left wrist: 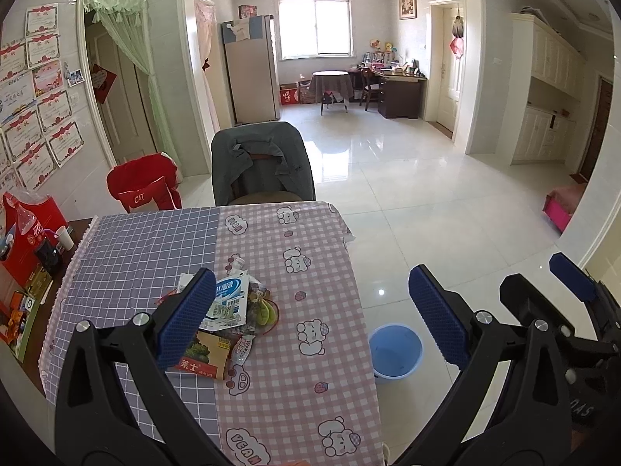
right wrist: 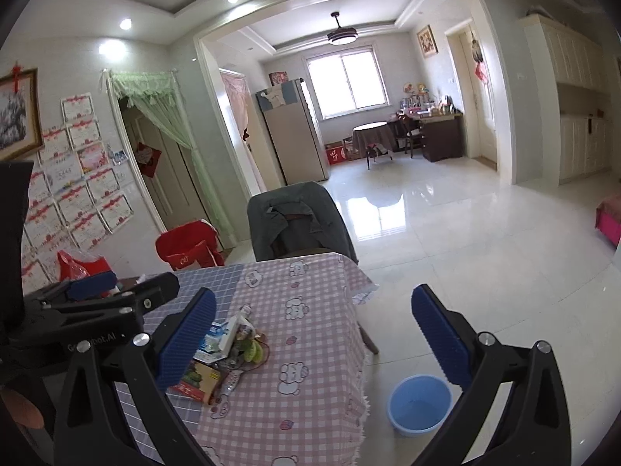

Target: Collect trash

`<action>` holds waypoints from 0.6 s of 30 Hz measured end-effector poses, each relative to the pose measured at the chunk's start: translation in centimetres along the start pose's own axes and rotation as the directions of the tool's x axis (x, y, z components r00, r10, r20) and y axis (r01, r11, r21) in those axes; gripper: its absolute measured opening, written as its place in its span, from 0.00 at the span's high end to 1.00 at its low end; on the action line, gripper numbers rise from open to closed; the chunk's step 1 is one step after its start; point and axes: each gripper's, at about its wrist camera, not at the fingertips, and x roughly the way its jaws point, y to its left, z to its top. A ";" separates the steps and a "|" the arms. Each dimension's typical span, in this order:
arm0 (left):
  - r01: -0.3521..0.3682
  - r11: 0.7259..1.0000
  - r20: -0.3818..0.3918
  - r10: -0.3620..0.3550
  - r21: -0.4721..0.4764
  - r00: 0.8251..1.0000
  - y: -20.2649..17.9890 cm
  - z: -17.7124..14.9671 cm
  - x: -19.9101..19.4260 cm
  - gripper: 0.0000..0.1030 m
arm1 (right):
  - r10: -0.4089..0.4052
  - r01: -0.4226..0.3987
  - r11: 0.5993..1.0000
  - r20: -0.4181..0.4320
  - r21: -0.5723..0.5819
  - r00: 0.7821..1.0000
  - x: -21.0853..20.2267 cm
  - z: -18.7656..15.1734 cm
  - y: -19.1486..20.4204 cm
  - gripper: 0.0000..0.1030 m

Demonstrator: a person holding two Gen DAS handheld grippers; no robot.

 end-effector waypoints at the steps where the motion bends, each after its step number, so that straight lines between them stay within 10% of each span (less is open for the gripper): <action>1: -0.003 1.000 -0.001 0.003 -0.002 1.000 -0.1 0.0 0.0 0.05 | 0.017 -0.017 1.000 -0.004 0.015 1.000 0.1 0.1 -0.4 0.04; 18: -0.063 0.997 -0.026 0.062 -0.035 0.998 -4.1 0.3 0.1 0.05 | 0.085 -0.084 0.996 -0.070 0.009 0.994 0.8 1.2 -4.0 0.04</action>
